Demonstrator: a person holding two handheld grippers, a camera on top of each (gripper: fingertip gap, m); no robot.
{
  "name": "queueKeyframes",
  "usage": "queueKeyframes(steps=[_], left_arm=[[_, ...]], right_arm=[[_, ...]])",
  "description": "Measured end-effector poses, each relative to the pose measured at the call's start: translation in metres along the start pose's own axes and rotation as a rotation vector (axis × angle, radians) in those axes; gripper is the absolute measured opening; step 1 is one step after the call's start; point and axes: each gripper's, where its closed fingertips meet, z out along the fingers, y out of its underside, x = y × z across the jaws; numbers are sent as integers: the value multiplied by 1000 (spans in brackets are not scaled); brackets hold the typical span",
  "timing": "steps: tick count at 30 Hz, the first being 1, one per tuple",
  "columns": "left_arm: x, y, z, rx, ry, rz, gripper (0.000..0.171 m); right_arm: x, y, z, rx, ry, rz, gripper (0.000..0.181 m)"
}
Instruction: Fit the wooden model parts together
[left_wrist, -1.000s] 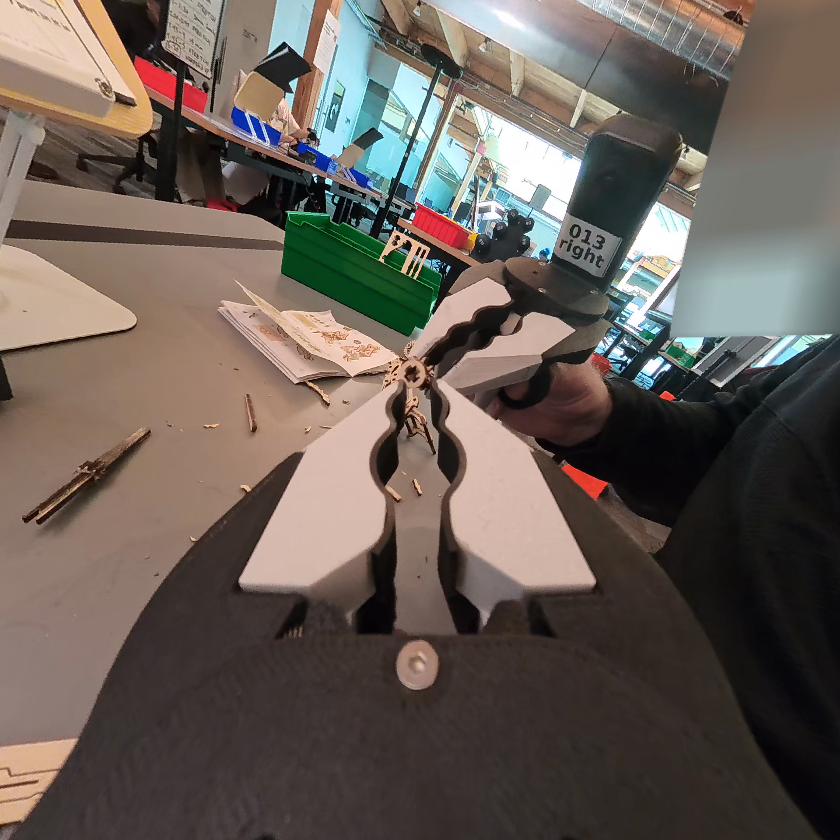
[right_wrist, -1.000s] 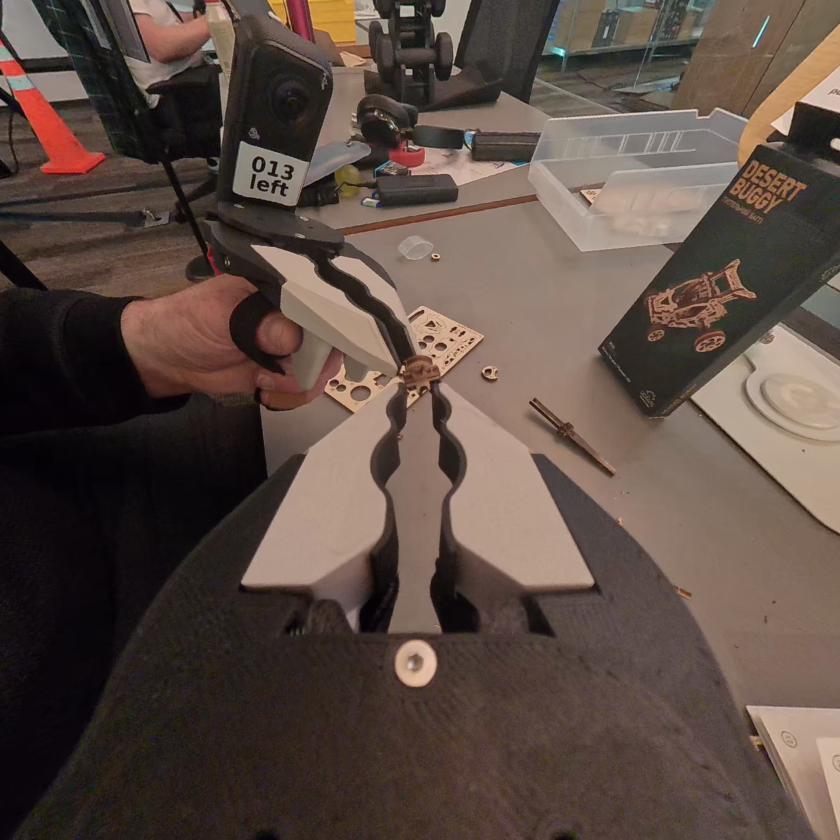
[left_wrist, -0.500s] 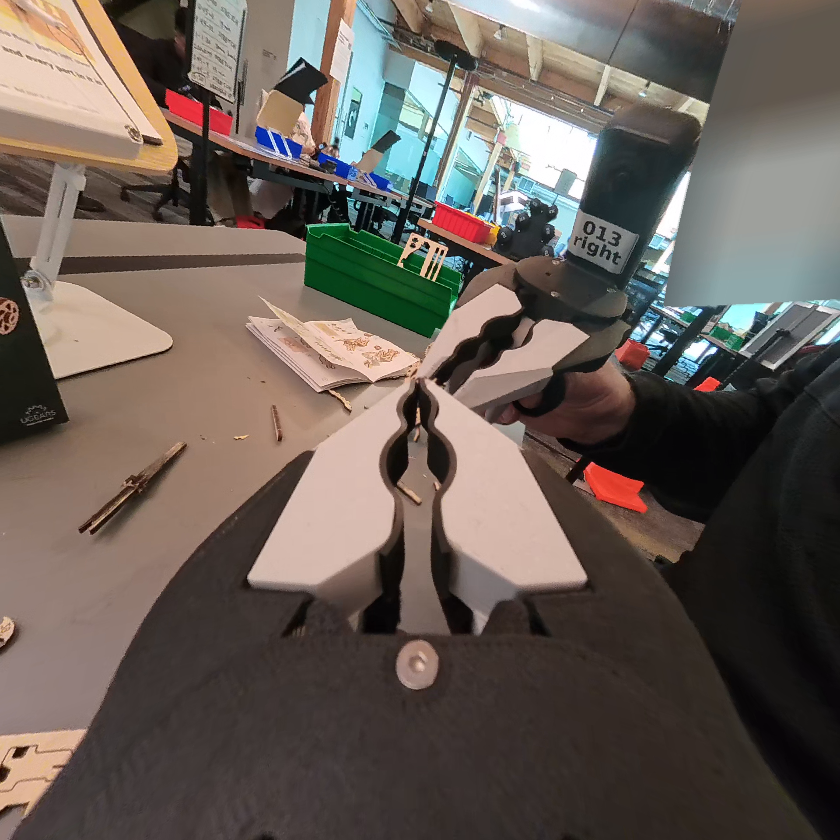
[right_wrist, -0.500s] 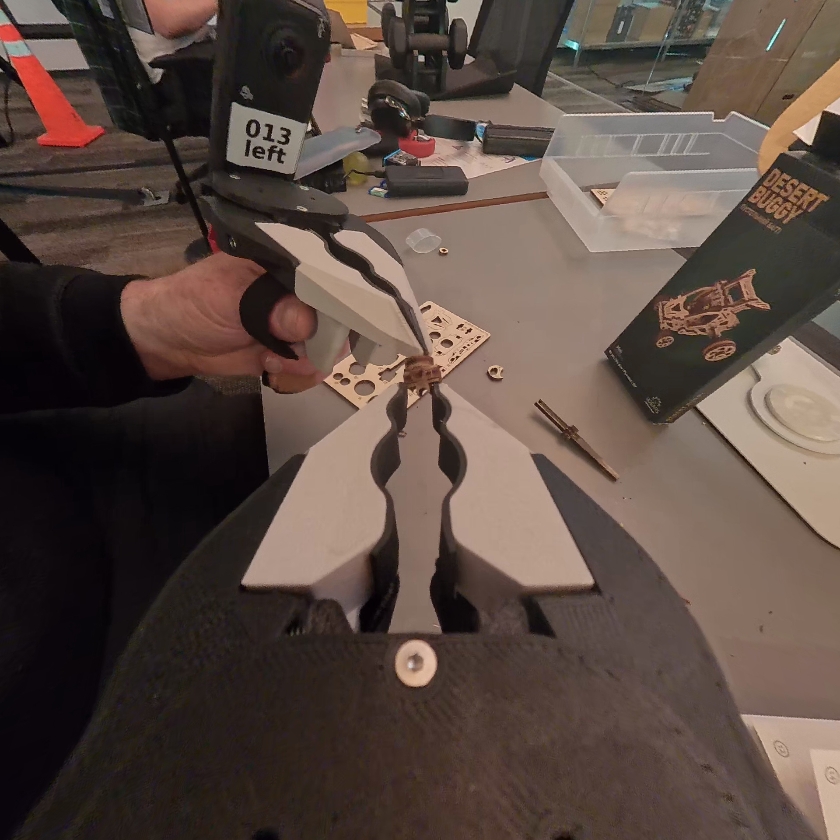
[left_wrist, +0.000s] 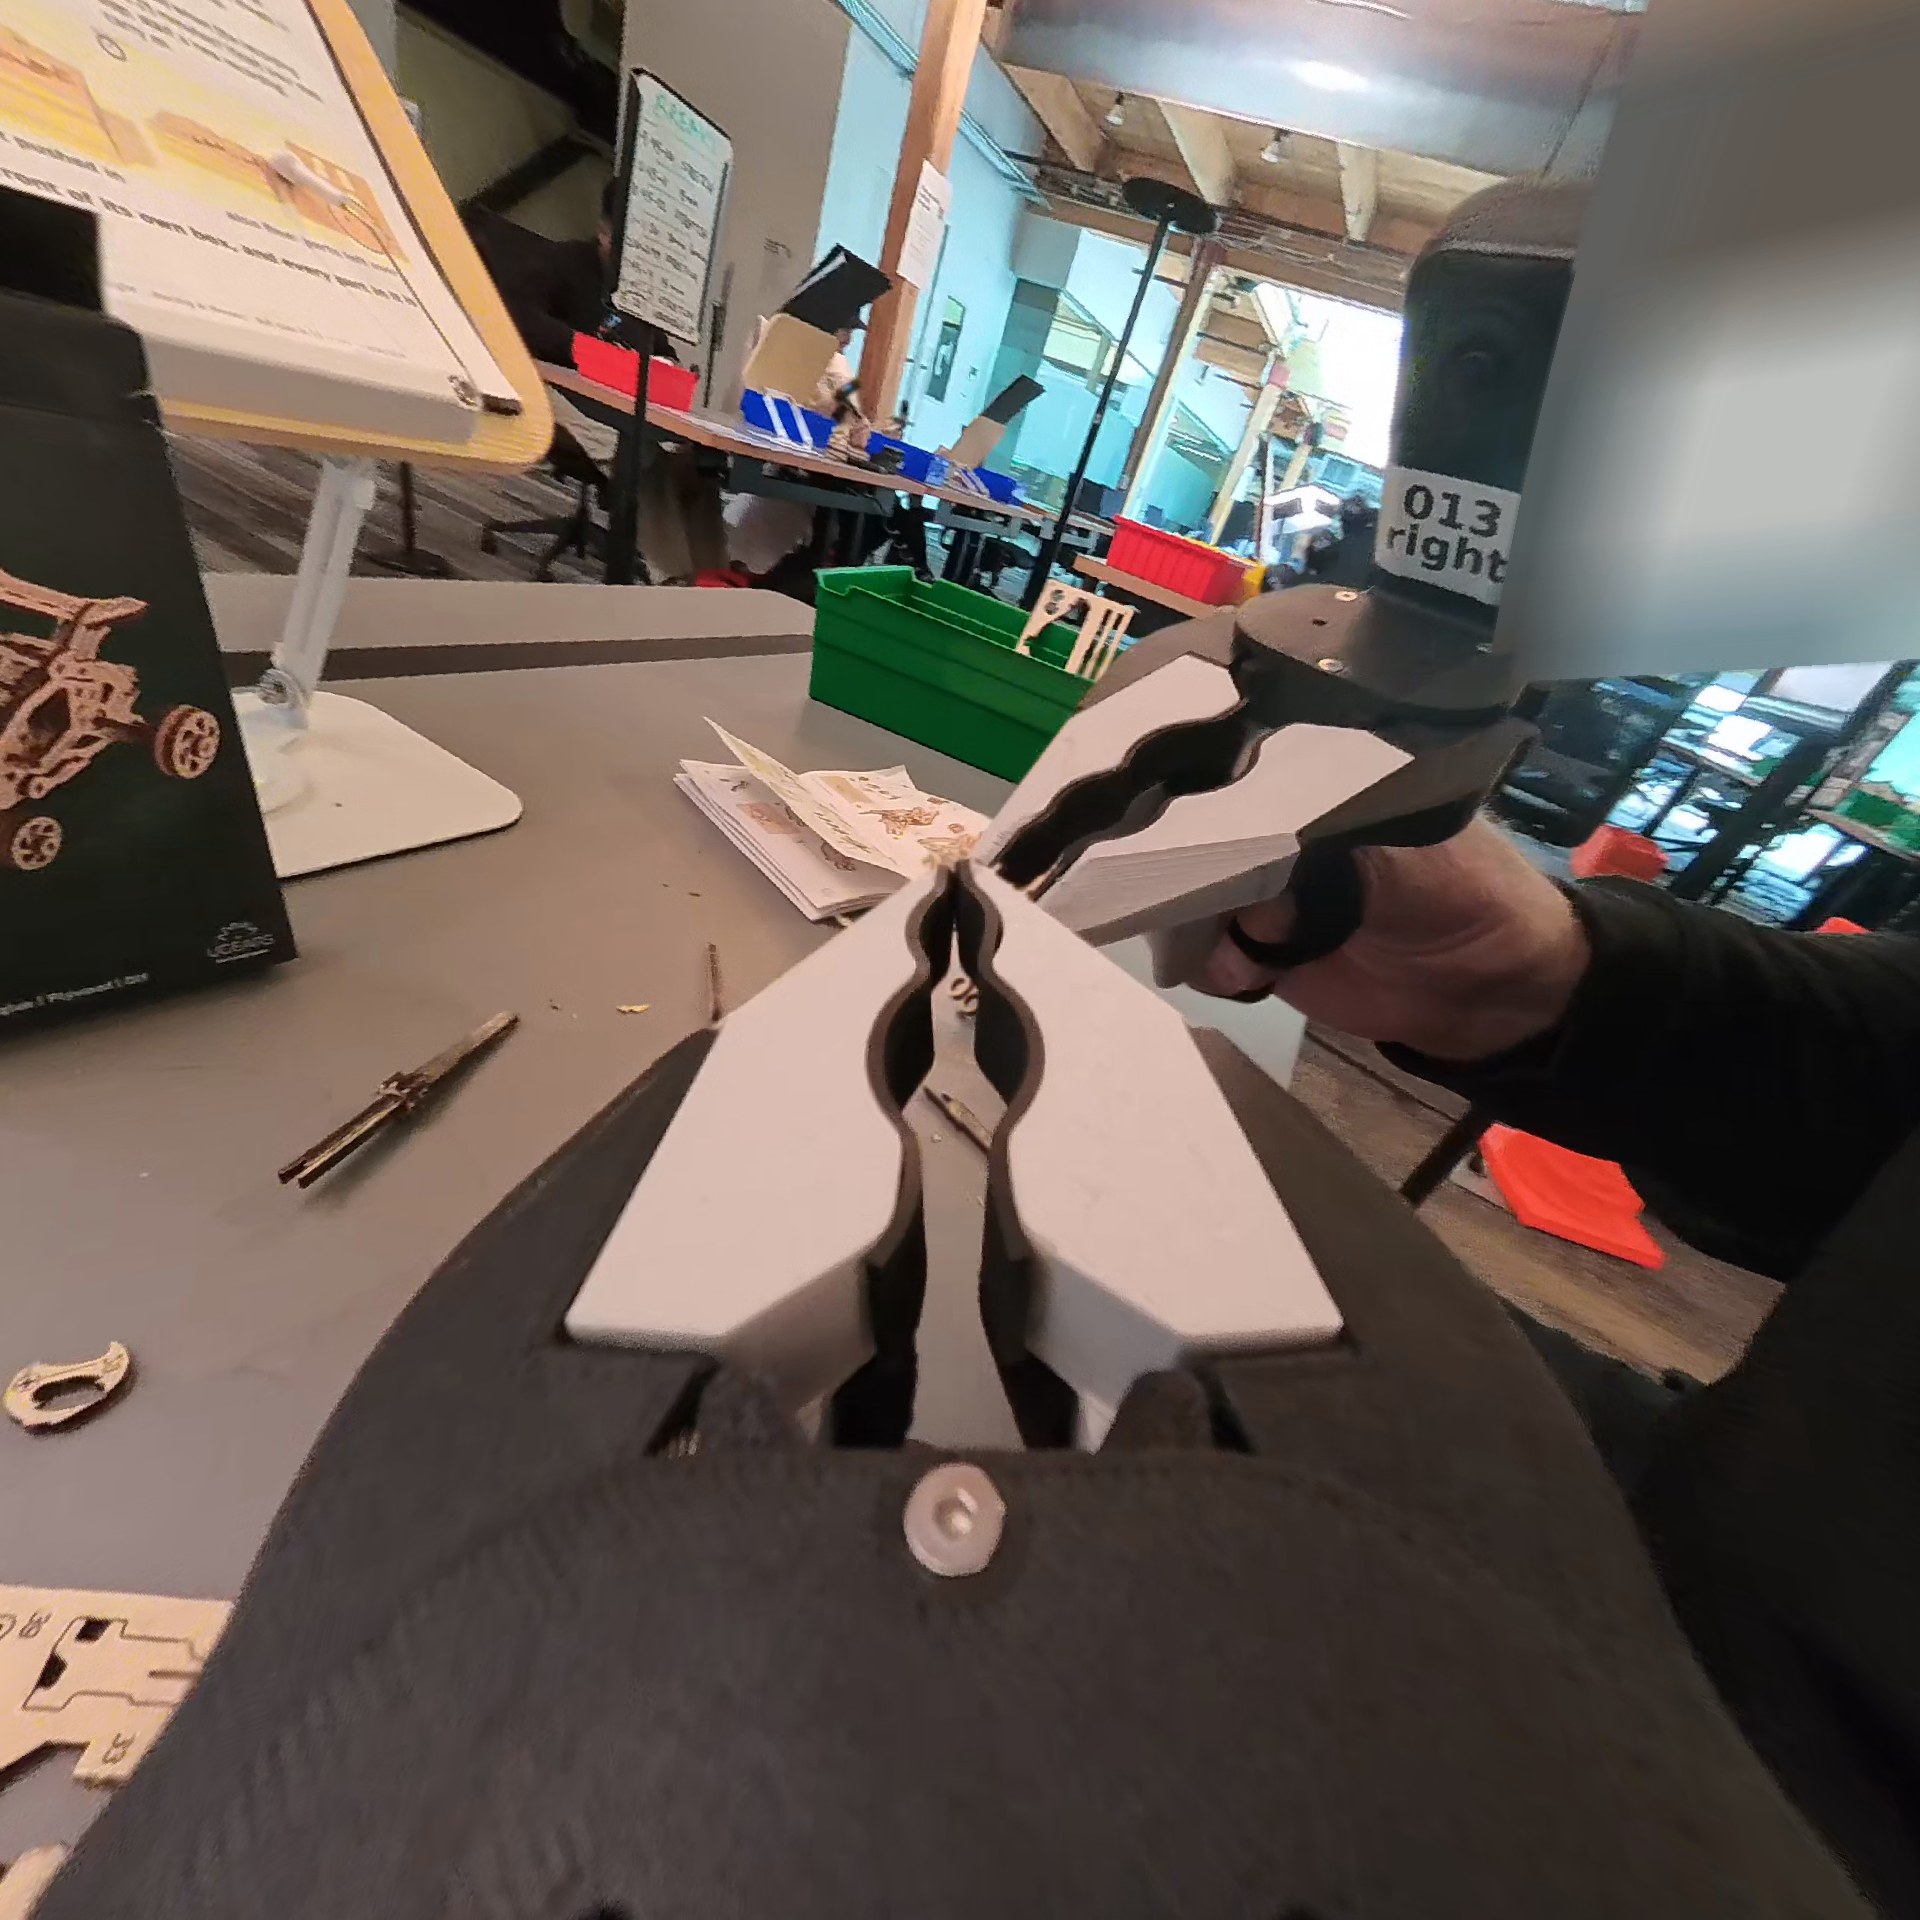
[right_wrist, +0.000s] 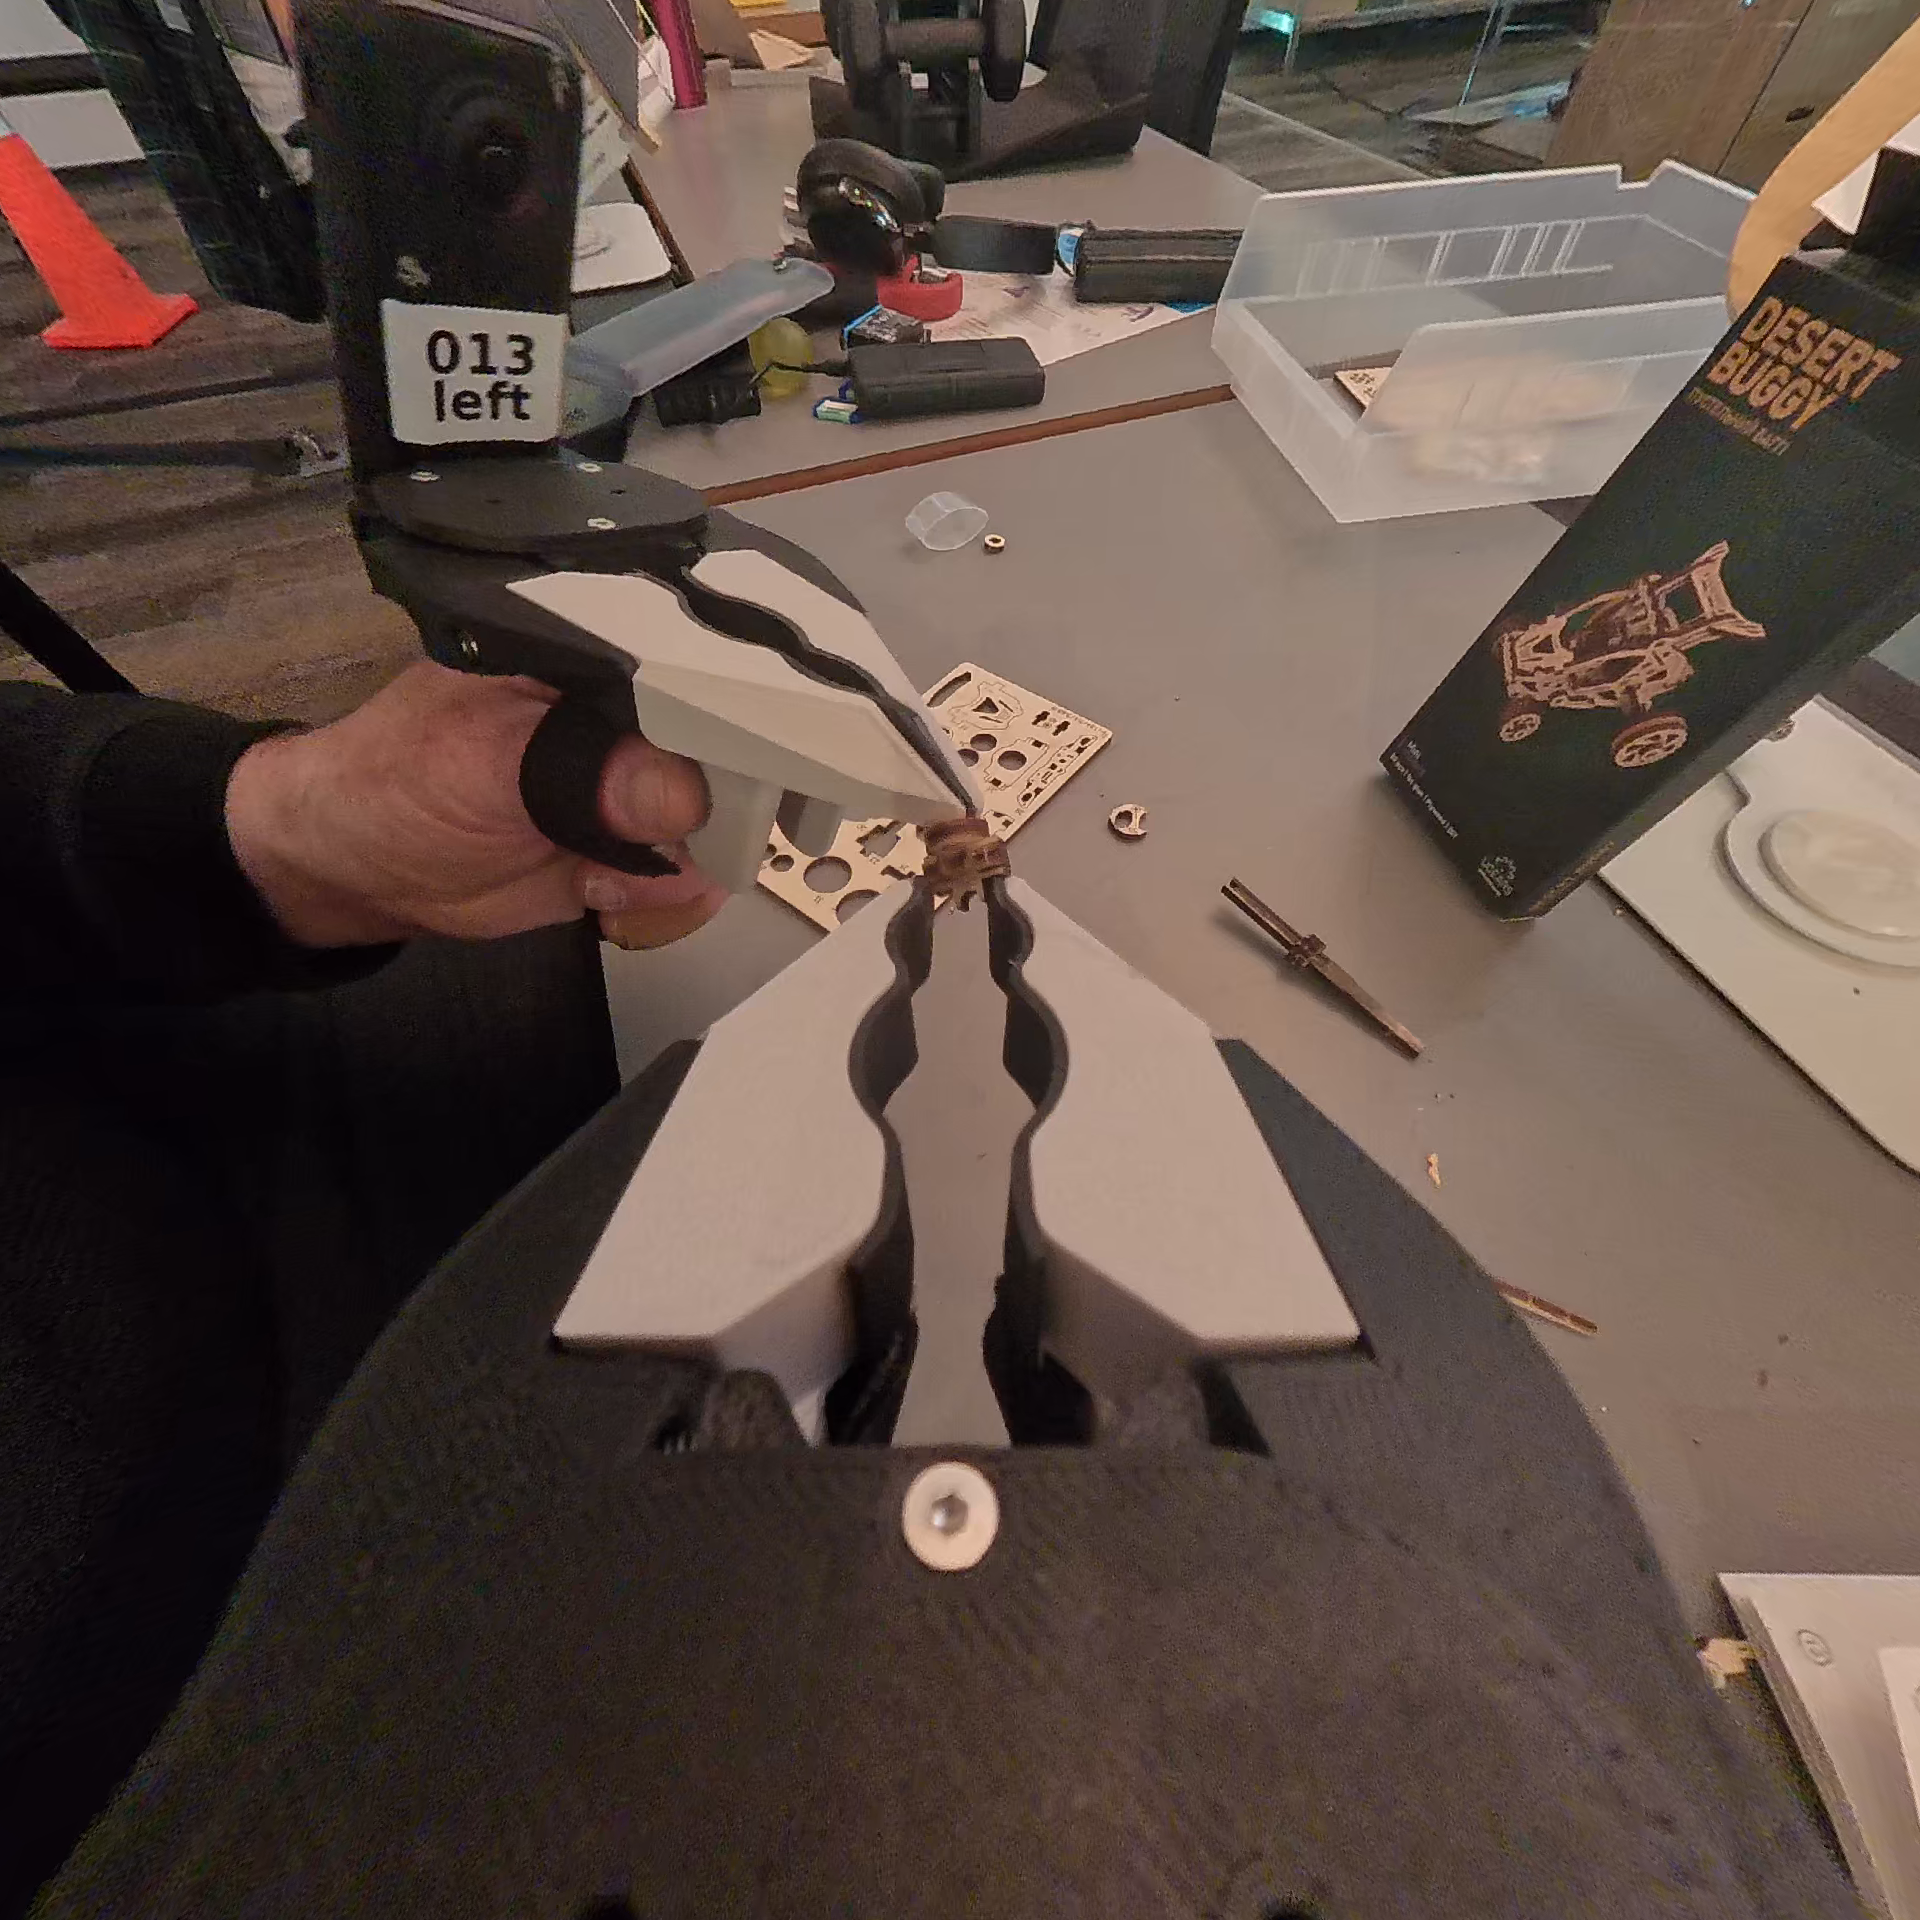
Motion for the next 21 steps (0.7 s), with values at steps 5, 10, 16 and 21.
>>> queueKeyframes(steps=[5,10,16,21], left_arm=[[-2,3,0,42,-33,-28,0],[-1,-7,-4,82,-11,-55,0],[4,-12,-2,114,60,-159,0],[6,-16,-1,173,97,-243,0]], right_arm=[[1,4,2,-17,2,3,7],[-2,-3,1,25,-9,-17,7],[-2,-7,-3,49,-10,-23,7],[-3,-11,-4,78,-22,0,7]])
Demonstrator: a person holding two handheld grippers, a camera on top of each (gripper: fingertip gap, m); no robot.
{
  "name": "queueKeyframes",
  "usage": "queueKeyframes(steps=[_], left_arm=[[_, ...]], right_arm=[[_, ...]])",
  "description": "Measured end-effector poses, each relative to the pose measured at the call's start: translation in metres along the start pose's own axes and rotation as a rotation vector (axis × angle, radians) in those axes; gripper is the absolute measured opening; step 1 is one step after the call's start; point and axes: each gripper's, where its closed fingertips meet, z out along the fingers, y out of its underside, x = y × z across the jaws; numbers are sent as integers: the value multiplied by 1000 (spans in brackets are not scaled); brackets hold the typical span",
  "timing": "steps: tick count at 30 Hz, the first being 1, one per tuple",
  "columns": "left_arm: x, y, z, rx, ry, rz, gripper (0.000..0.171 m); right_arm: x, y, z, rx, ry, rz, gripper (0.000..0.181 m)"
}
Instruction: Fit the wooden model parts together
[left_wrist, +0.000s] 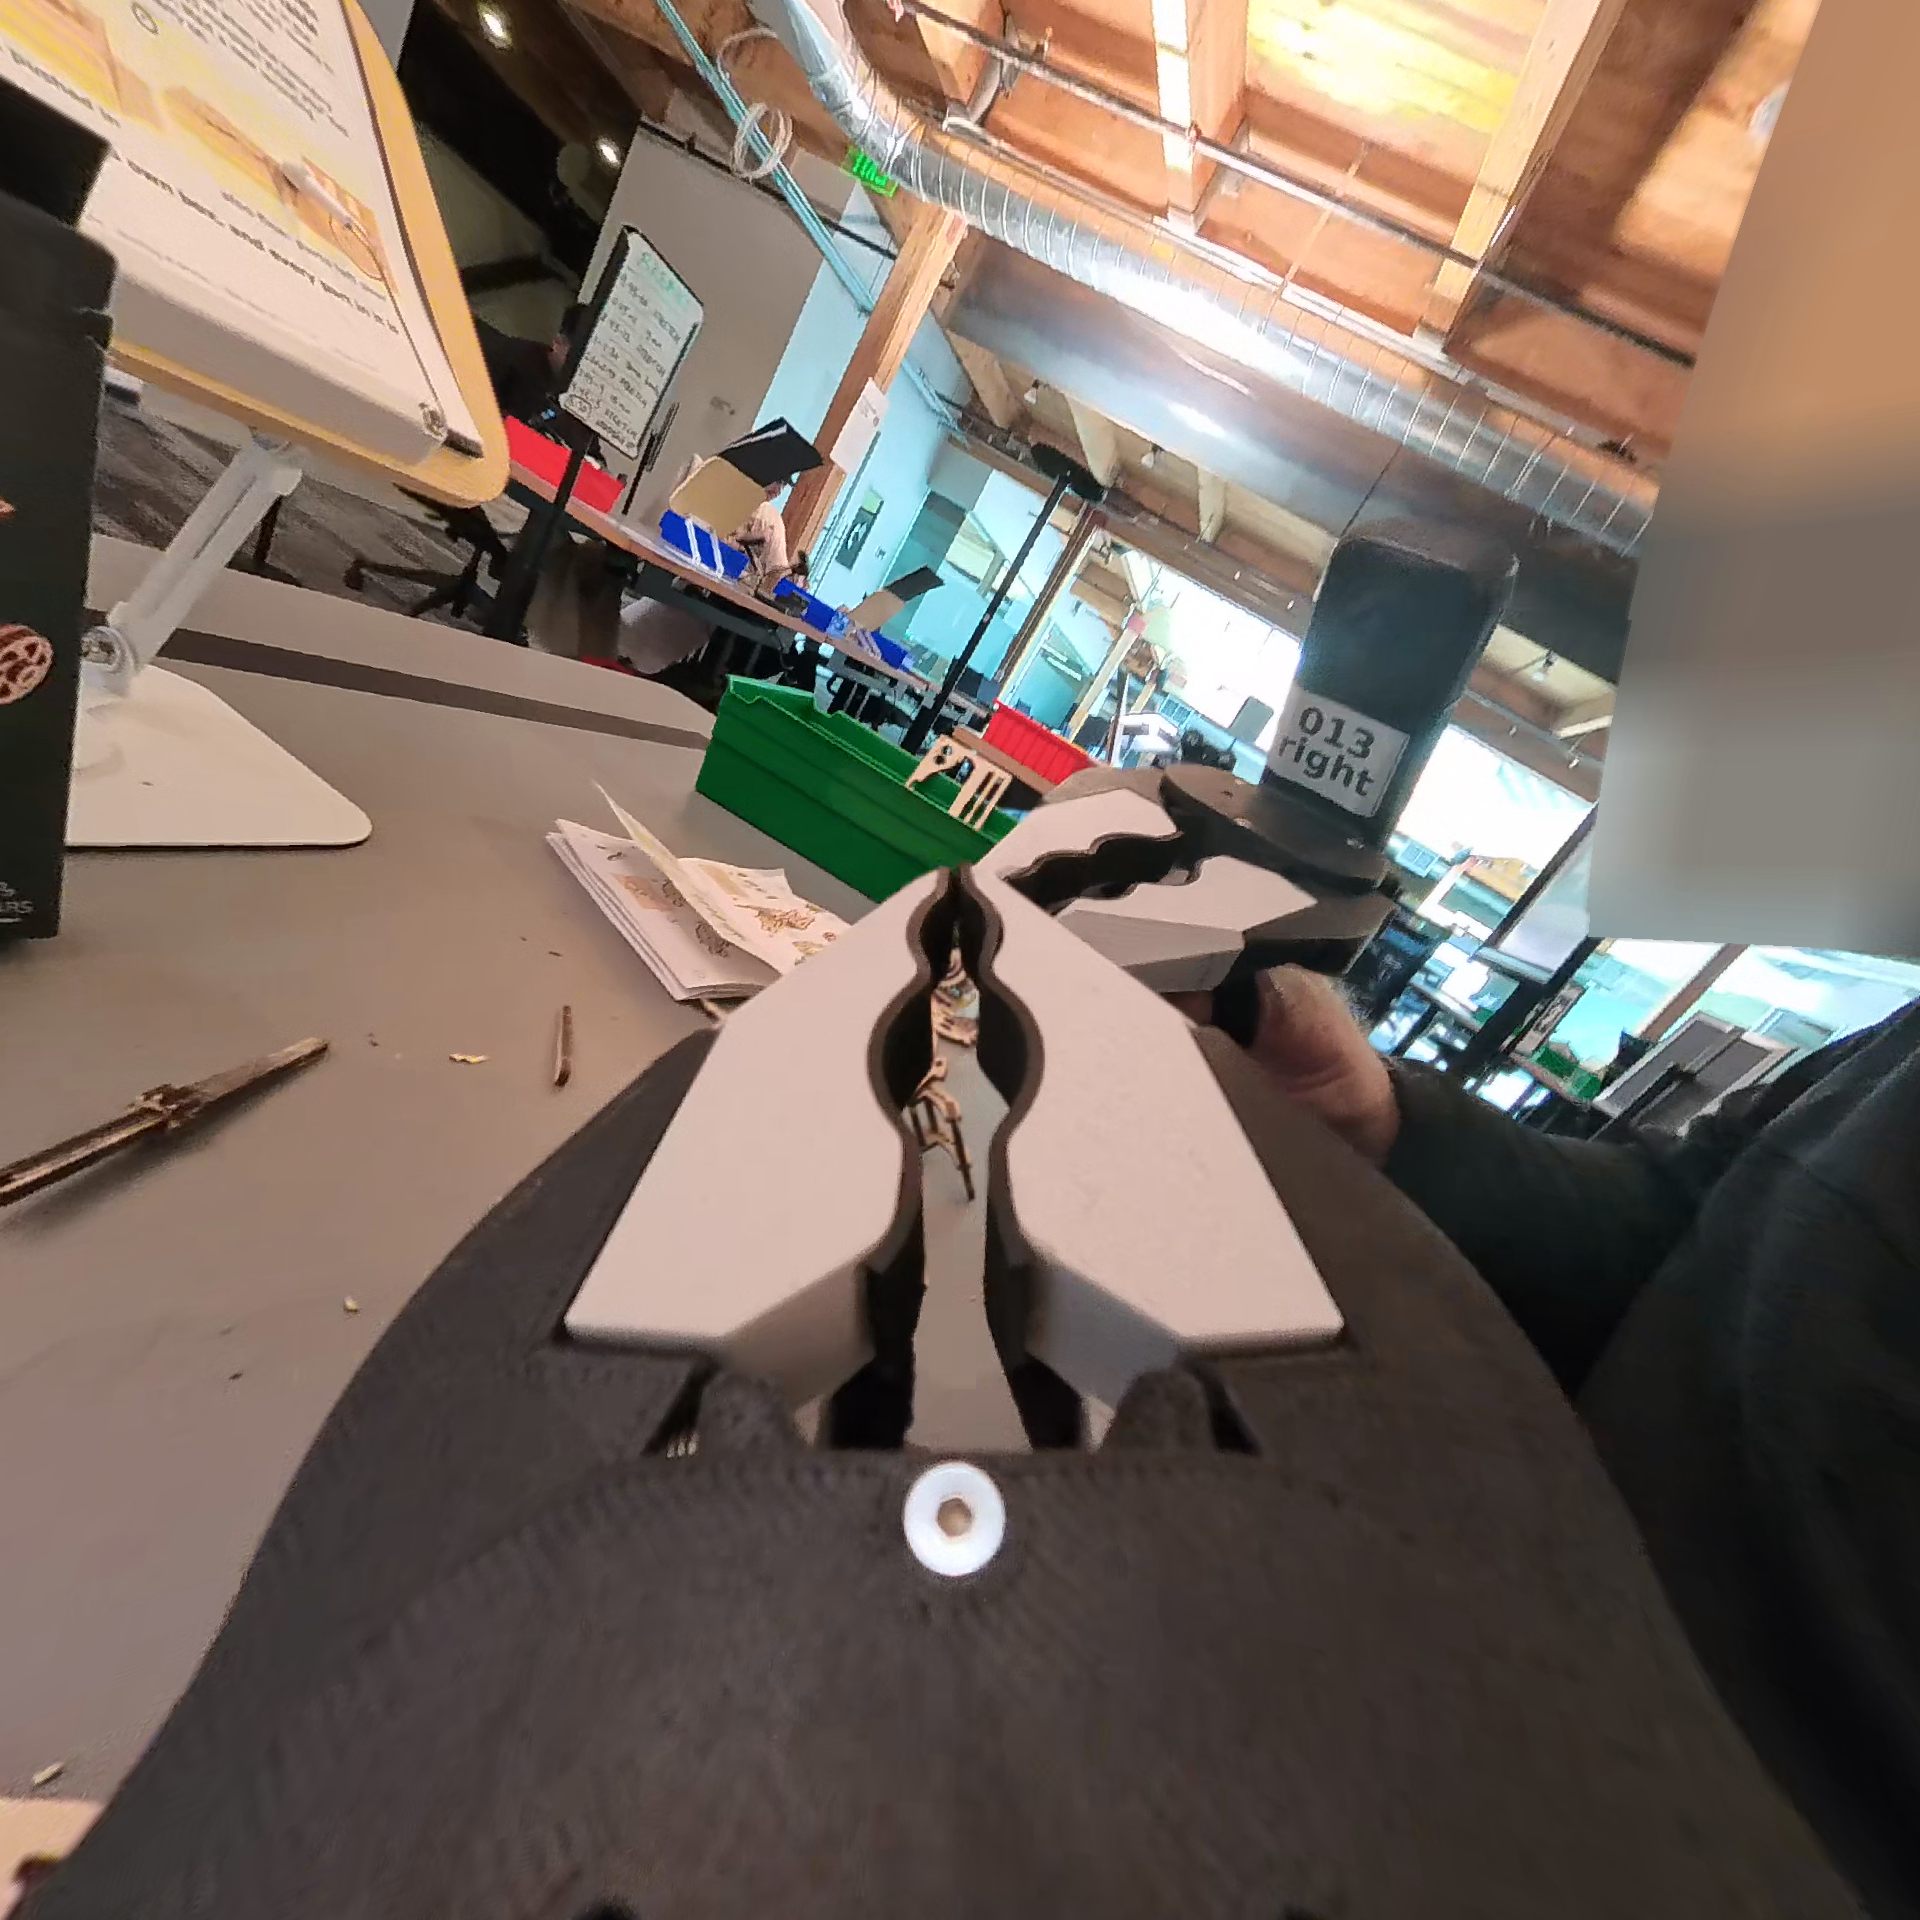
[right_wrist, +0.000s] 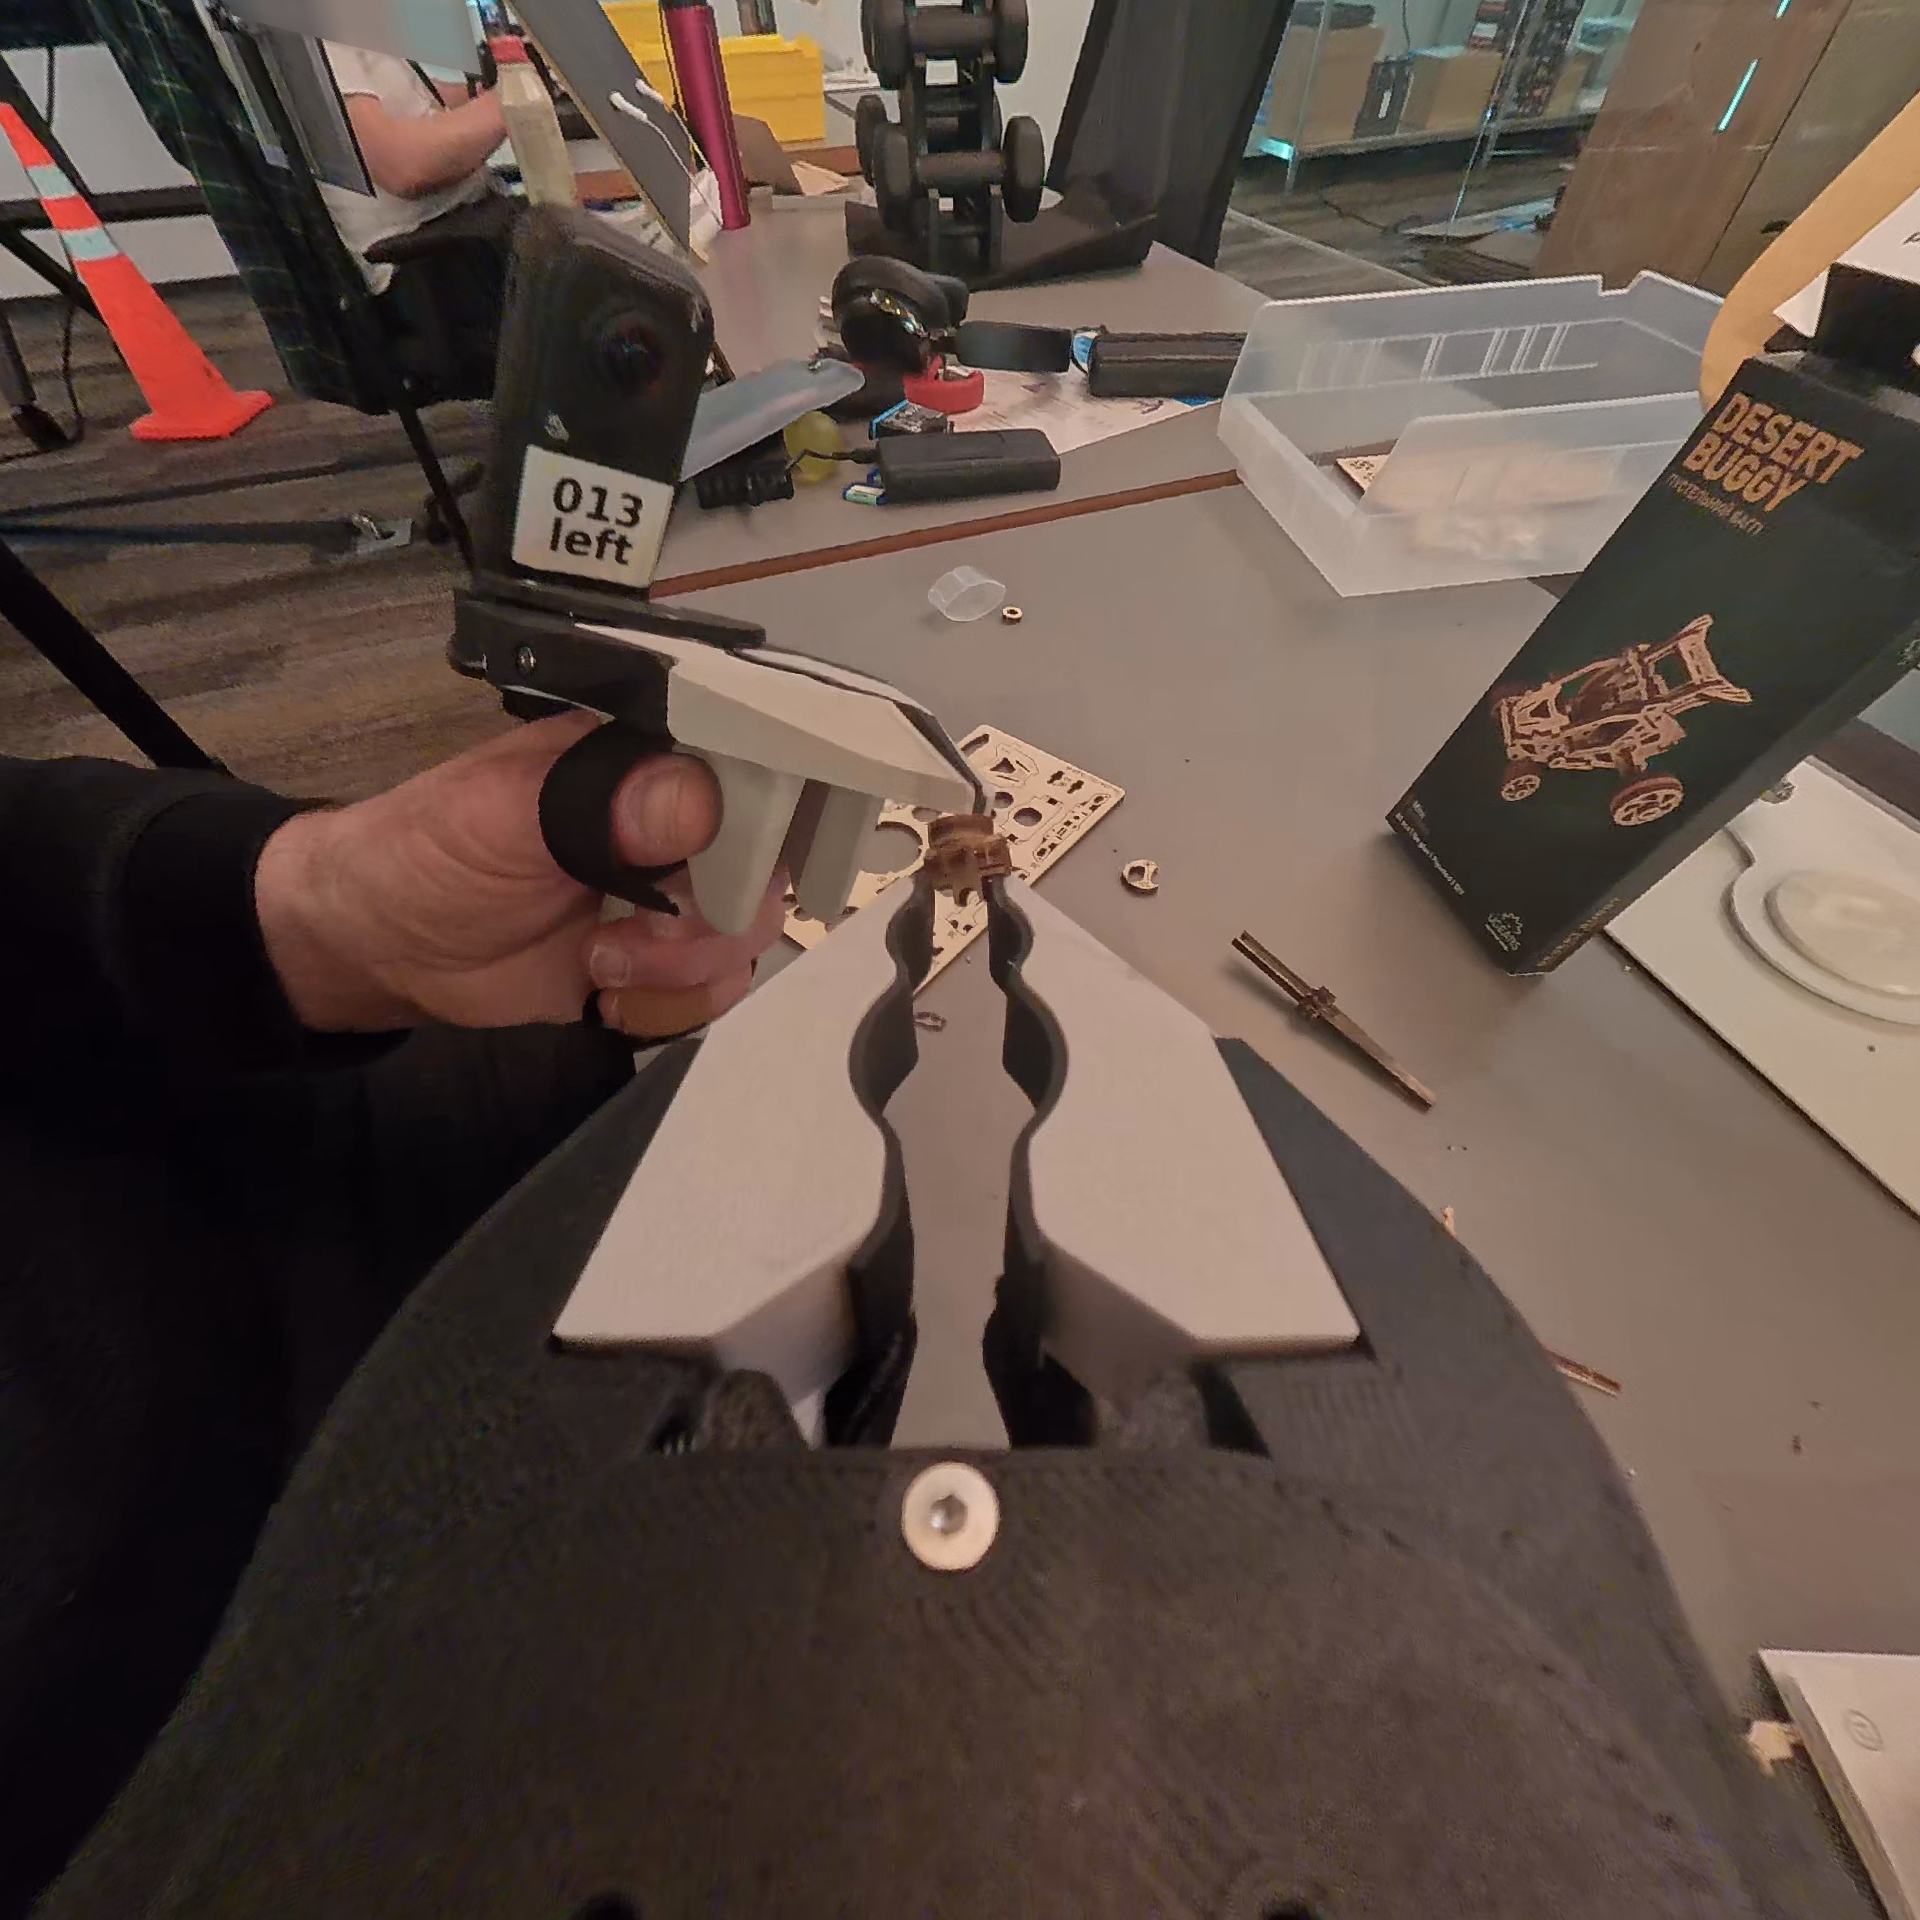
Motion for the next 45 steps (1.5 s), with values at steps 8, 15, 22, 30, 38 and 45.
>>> queueKeyframes(steps=[8,15,22,30,38,45], left_arm=[[4,-6,2,117,2,-49,0],[11,-15,2,128,9,-16,0],[19,-20,1,110,29,31,0],[25,-21,2,108,9,112,0],[29,-33,-6,94,1,176,0],[-12,-28,-26,-19,-126,197,0]], right_arm=[[-1,-8,-2,55,-17,71,7],[-4,-17,-6,134,-79,143,7],[-7,-28,-12,190,-104,142,7],[-10,-30,-13,202,-119,143,7],[-13,-35,-17,243,-143,127,7],[-5,-6,-6,20,-82,66,7]])
